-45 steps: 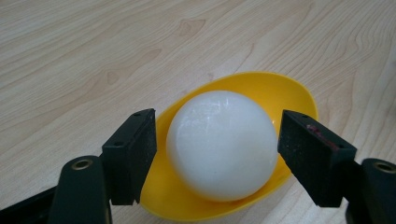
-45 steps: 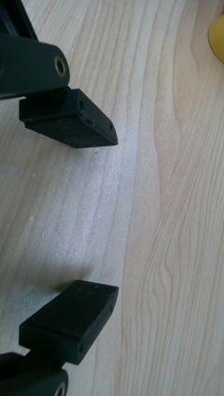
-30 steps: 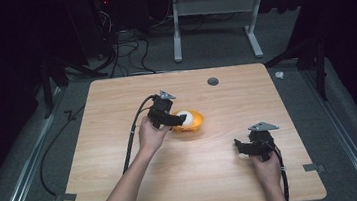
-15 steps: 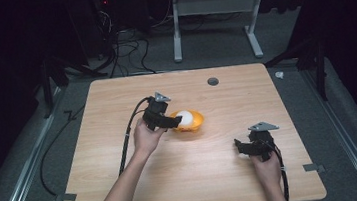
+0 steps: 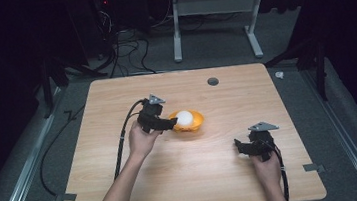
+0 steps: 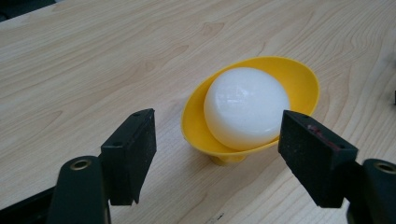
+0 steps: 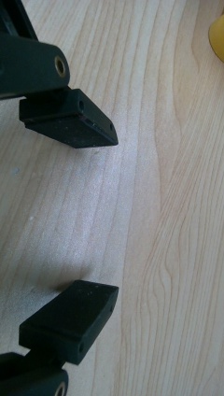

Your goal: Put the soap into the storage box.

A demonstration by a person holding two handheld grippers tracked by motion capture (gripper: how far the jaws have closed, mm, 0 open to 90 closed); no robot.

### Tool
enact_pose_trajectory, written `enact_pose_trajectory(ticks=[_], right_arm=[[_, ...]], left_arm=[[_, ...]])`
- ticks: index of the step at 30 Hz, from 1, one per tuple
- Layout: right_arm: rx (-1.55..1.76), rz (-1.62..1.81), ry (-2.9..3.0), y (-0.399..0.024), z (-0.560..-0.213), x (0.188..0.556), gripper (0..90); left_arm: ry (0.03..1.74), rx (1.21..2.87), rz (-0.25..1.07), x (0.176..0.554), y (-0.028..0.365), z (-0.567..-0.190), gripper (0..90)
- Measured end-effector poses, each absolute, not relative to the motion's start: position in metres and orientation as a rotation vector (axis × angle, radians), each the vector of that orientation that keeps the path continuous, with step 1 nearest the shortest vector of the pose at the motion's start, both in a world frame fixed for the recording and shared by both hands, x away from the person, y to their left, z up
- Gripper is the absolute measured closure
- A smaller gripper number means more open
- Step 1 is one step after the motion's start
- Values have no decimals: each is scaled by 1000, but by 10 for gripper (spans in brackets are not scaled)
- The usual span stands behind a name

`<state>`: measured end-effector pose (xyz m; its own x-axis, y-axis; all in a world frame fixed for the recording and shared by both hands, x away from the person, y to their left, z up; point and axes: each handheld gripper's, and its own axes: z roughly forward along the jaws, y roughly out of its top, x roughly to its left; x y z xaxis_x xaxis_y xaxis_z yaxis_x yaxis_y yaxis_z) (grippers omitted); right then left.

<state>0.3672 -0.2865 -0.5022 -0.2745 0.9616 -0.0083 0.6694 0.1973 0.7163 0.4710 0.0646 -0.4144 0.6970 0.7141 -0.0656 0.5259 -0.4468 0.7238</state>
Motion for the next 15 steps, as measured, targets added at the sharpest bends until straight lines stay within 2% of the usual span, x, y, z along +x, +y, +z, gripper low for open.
enact_pose_trajectory(ticks=[15], right_arm=[[1518,845,2019,-286,-502,367,242]], left_arm=[[951,2139,316,462,79,-413,276]])
